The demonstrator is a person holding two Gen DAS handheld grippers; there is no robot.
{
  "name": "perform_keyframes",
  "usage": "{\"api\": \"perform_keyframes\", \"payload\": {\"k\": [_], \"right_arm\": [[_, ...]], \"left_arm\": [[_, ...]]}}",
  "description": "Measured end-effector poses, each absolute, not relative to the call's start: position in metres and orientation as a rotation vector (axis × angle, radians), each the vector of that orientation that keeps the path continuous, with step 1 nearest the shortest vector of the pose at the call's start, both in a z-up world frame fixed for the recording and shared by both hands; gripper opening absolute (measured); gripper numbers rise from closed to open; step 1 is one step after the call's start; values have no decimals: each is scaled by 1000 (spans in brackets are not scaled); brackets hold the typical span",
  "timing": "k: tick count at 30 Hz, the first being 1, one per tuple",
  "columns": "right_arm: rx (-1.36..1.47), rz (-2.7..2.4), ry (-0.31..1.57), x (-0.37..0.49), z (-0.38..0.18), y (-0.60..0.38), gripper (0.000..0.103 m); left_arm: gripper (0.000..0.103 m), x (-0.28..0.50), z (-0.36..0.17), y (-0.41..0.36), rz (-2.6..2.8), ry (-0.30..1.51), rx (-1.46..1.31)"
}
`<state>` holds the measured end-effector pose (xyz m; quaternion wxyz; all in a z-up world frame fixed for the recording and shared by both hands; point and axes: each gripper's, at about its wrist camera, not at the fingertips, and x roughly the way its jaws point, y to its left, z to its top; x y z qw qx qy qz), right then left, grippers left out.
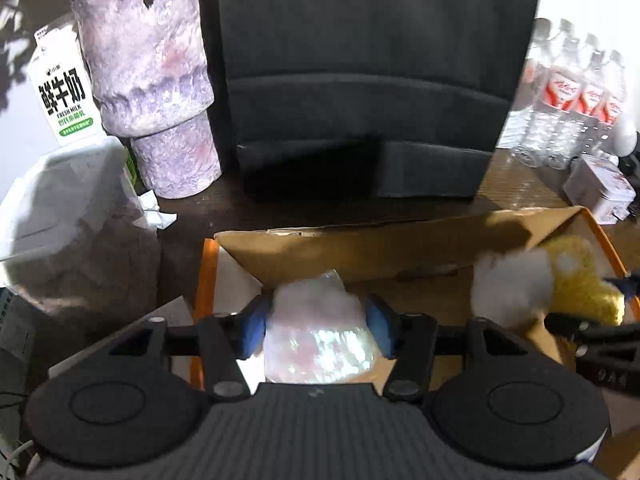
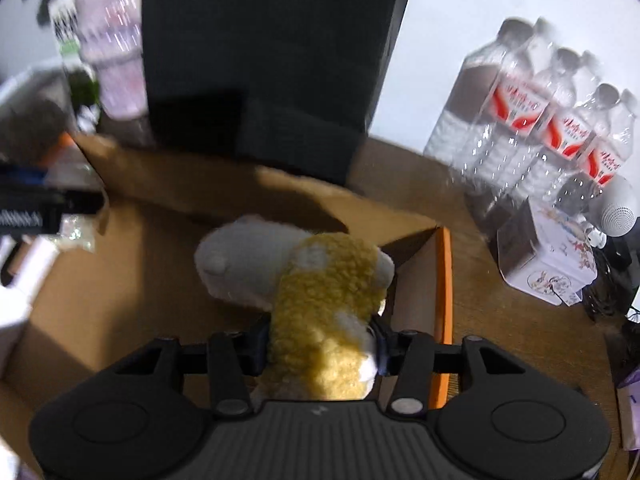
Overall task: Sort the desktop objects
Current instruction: 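Lower the bag and plush toy into the cardboard box and open both tools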
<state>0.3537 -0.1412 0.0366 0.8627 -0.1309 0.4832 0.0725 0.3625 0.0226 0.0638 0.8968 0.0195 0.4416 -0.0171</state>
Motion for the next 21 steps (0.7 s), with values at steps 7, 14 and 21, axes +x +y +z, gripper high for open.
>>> {"api": "perform_keyframes", "payload": {"k": [7,14,21], "right_arm": [[-251,160,917,340,85,-144,82],[-200,211,839,288,125,-146,82],[-112,284,697,180,127,-158,83]], "left_arm": [[86,345,102,20,-81,850,55],[103,292,149,23,-67,816,23],[103,181,151,30,-64,711,24]]}}
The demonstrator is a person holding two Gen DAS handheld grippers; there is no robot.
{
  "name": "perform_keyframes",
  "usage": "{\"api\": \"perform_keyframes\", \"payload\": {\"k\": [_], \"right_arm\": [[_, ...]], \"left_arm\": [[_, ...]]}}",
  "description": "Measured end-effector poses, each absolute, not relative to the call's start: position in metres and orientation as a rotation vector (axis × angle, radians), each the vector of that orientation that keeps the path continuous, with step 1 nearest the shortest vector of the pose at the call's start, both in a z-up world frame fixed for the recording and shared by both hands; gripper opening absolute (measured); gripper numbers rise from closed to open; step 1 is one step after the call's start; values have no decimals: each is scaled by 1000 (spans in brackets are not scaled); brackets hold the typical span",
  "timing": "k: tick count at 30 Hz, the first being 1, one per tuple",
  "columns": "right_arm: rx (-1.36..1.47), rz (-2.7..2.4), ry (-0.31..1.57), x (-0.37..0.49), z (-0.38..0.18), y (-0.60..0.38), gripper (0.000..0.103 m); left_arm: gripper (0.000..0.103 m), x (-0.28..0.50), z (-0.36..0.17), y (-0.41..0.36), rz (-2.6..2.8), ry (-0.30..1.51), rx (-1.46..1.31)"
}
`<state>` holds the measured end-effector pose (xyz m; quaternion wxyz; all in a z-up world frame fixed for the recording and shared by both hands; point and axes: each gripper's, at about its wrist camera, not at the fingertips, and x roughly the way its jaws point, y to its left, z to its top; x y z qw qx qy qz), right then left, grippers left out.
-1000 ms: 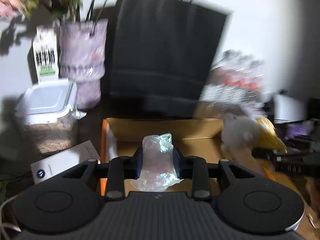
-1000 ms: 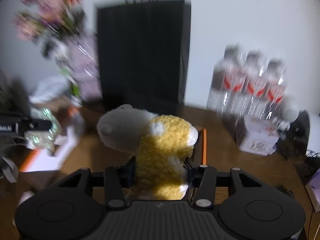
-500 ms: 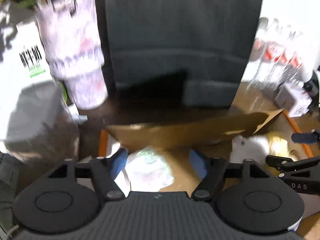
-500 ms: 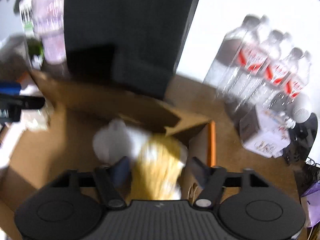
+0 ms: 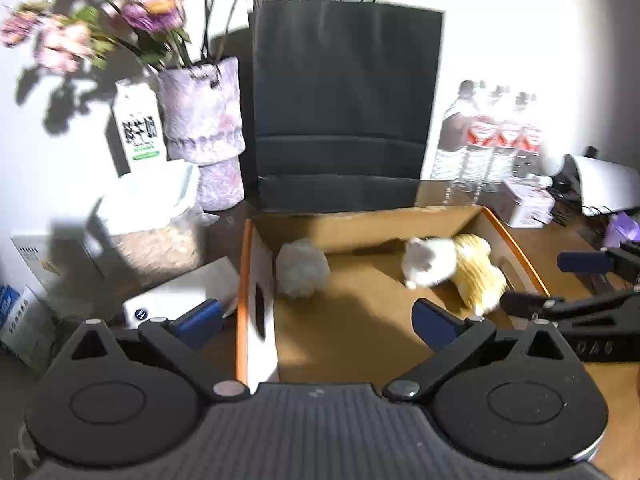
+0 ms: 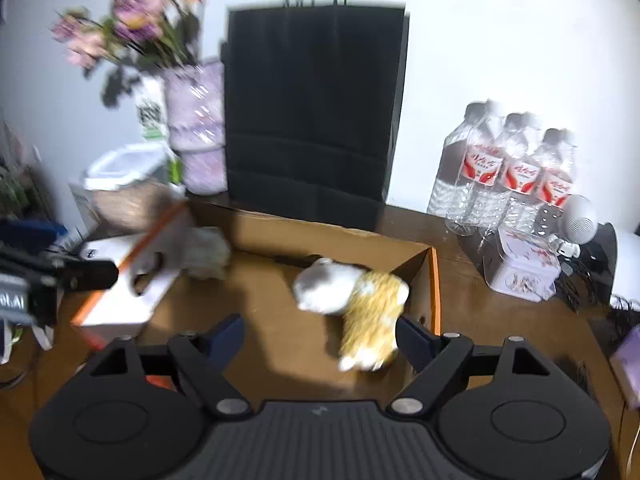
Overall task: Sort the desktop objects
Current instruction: 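Lower the bag and plush toy into the cardboard box and open both tools, then grasp the red rose with the left tool while the right tool grasps the white plug adapter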
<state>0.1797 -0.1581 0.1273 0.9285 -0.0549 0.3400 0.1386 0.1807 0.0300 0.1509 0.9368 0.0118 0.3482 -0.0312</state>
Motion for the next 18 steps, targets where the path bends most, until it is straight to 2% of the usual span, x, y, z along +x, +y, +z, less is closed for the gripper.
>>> {"api": "perform_keyframes", "payload": {"k": [7,12,18], "right_arm": [[-38,357,583,55,94,-170,86],[-55,364,553,-2,65,-170,86],[-106,394,499,-53,46,-173,86]], "left_arm": [[103,49,111,33,-147,577,-4],[103,-5,66,16,-219,584,90],[103,-62,39,12,-190,516,130]]}}
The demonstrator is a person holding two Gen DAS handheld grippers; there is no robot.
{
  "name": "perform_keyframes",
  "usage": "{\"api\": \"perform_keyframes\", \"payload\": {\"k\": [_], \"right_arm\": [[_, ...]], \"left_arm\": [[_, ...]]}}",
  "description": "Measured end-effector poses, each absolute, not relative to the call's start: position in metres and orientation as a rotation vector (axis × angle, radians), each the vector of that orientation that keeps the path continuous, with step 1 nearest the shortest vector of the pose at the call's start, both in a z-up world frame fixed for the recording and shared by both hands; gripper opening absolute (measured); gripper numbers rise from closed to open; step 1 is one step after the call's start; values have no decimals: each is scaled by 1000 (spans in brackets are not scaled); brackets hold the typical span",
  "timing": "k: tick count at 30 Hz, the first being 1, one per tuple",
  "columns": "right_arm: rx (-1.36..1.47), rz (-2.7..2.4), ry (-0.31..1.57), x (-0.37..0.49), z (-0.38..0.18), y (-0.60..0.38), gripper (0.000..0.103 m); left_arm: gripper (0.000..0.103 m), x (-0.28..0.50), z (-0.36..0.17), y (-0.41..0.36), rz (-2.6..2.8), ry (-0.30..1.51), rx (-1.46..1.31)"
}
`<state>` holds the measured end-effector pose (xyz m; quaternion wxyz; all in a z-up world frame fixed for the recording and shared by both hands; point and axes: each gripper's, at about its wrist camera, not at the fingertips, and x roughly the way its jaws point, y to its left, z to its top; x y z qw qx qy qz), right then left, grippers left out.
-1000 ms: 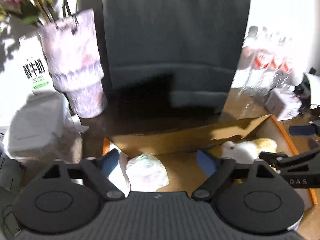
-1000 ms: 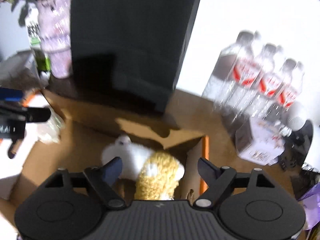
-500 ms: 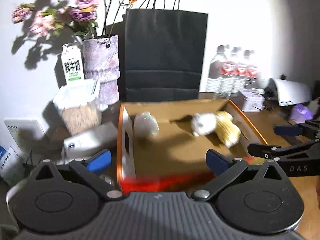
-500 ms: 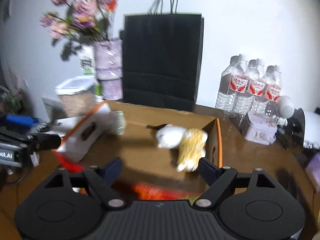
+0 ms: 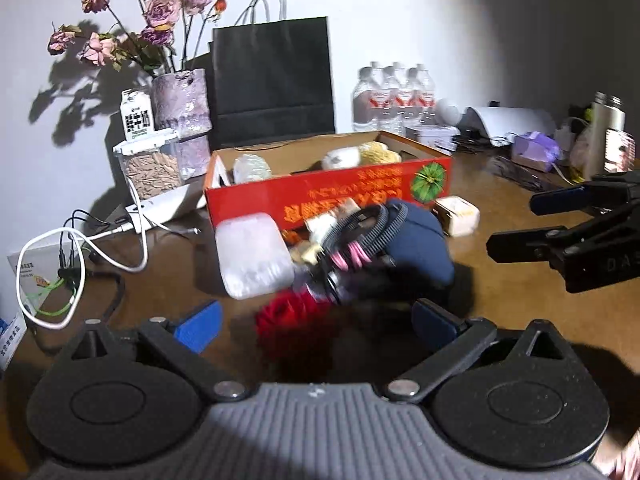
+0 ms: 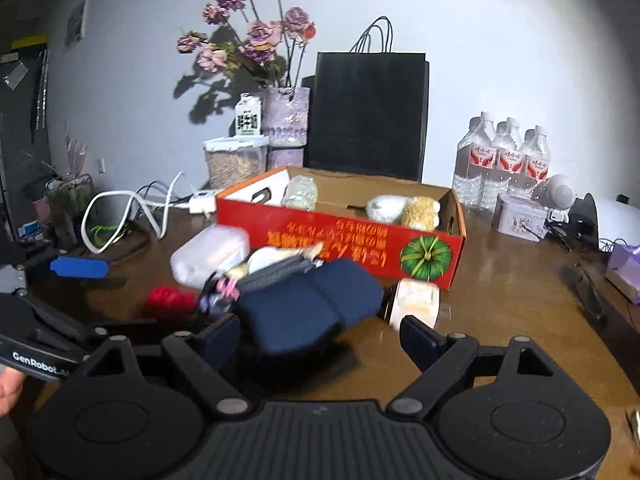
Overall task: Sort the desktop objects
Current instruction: 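Grasp the red rose with the left tool while the right tool grasps the white plug adapter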
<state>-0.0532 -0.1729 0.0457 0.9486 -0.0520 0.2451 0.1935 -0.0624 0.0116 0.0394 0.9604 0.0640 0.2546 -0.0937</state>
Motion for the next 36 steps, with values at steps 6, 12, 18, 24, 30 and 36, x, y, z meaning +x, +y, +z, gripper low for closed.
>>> {"api": "perform_keyframes", "payload": {"k": [6,12,18,24,30,36], "right_arm": [[-122,366,544,-61,27,-171,86],[-23,317,556,-38,28,-189,85],[-21,242,573,15,26,-195,84],[6,200,609,72,17,-197,78],[23,158,650,99,6,-204,51],[-32,169,645,94,4,-203,46]], "left_arm": [[103,-61,32,24,-168,514,90],[103,-35,27,40,-161,558,-4],[94,-8,21,44,-200,617,-69],[72,6,11,52,-206,691,-134],[52,4,13,48,-222,700,-86],[41,-6,19,45,-218,691,-71]]}}
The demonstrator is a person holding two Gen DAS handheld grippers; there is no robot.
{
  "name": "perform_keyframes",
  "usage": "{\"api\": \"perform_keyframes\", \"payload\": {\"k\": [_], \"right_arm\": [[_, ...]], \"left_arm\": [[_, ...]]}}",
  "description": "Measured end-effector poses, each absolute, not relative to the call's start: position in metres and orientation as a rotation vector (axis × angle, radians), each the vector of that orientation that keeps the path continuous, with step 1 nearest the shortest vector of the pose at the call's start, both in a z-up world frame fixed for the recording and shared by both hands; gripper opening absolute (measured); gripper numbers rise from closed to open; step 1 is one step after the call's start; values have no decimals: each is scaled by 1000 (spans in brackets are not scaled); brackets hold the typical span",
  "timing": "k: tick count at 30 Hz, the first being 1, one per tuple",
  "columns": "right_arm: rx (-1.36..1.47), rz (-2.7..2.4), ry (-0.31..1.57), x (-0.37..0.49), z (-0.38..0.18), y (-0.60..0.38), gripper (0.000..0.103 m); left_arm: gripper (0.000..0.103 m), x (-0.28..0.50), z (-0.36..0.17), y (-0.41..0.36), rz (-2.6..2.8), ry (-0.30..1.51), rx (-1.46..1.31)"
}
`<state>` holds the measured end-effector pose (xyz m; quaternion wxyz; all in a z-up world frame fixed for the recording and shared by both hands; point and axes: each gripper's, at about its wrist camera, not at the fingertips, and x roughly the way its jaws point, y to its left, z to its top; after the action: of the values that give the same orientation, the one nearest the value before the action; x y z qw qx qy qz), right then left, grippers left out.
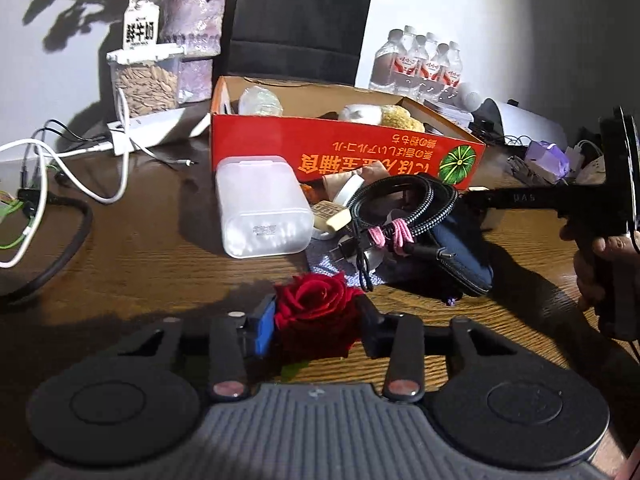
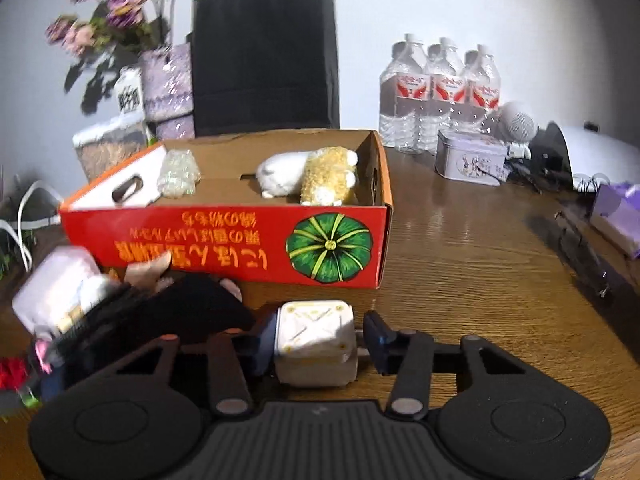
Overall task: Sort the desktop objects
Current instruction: 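Grasp the red rose with the left tool while the right tool grasps the white plug adapter, then carry the rose and adapter over the box and open both tools inside it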
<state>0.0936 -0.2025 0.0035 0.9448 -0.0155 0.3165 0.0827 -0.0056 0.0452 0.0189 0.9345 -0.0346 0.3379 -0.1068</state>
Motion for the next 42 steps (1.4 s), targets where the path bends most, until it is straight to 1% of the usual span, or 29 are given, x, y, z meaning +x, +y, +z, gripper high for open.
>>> {"api": "perform_keyframes", "payload": {"k": [2,4,10,16,20,23,26,28,30,32,37,40,42], "right_arm": [[-26,180,652,88,5,-204,42],[-42,178,658,81,7,-205,41],[-56,199,680,36,15,-208,40],[-33,242,624,-18,38,-208,40],[7,287,582,-22,60,-210,40],[4,318,554,2,82,-207,40],[-26,336,499,40,106,-196,41],[-29,338,491,76,119,-186,41],[-8,340,521,118,124,-177,41],[10,361,597,165,122,-163,41],[36,346,786,266,97,-122,41],[71,328,867,308,77,-104,41],[81,317,901,325,66,-93,41]], "left_arm": [[40,-12,24,46,-218,676,-74],[40,-20,29,45,-215,657,-69],[39,-38,45,43,-209,616,-55],[39,-46,59,40,-211,578,-50],[39,-36,72,39,-243,550,-51],[39,-8,89,38,-248,522,-11],[38,37,110,36,-236,499,42],[39,78,121,35,-237,514,63],[38,115,125,32,-220,534,79],[39,156,123,27,-212,572,119],[39,254,91,20,-158,730,173],[39,293,71,23,-99,818,159],[39,305,63,26,-100,840,173]]}}
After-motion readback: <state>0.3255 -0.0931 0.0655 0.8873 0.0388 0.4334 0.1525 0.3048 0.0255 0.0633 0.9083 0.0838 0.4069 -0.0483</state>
